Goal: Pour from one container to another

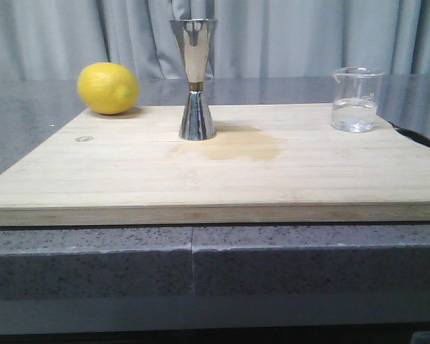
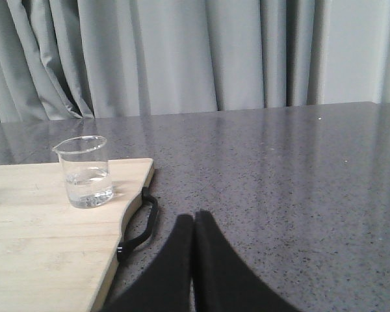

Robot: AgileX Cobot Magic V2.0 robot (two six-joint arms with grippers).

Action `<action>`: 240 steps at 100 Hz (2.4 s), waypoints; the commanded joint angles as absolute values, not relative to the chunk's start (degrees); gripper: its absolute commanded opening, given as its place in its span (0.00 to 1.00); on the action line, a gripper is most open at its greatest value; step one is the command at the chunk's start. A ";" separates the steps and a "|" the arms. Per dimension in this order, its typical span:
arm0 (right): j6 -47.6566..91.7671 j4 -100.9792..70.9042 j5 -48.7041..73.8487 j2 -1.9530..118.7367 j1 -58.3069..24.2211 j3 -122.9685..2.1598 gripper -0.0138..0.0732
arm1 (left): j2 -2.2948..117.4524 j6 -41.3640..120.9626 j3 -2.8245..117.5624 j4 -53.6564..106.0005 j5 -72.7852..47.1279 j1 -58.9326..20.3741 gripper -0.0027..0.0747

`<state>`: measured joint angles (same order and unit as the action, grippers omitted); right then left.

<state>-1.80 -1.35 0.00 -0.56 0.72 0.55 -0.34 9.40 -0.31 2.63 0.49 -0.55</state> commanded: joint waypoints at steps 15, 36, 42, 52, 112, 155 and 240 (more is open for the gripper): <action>-1.31 -1.59 -4.96 -1.75 1.03 2.06 0.08 | -1.60 9.28 -1.50 2.79 5.06 -0.51 0.01; -1.31 -1.59 -4.96 -1.75 1.03 2.06 0.08 | -1.60 9.28 -1.50 2.79 5.06 -0.51 0.01; -1.31 -1.59 -4.96 -1.75 1.03 2.06 0.08 | -1.60 9.28 -1.50 2.79 5.06 -0.51 0.01; -1.31 -1.59 -4.96 -1.75 1.03 2.06 0.08 | -1.60 9.28 -1.50 2.79 5.06 -0.51 0.01; -1.31 -1.65 -4.06 -1.75 1.03 -2.36 0.08 | -1.60 9.17 1.04 8.58 9.71 -0.51 0.01; -0.45 0.56 13.53 11.51 1.03 -24.30 0.08 | 9.12 9.17 23.47 9.16 -8.97 -0.51 0.01; 0.00 1.56 12.72 20.63 1.03 -29.00 0.08 | 19.63 9.17 28.40 8.78 -9.49 -0.51 0.01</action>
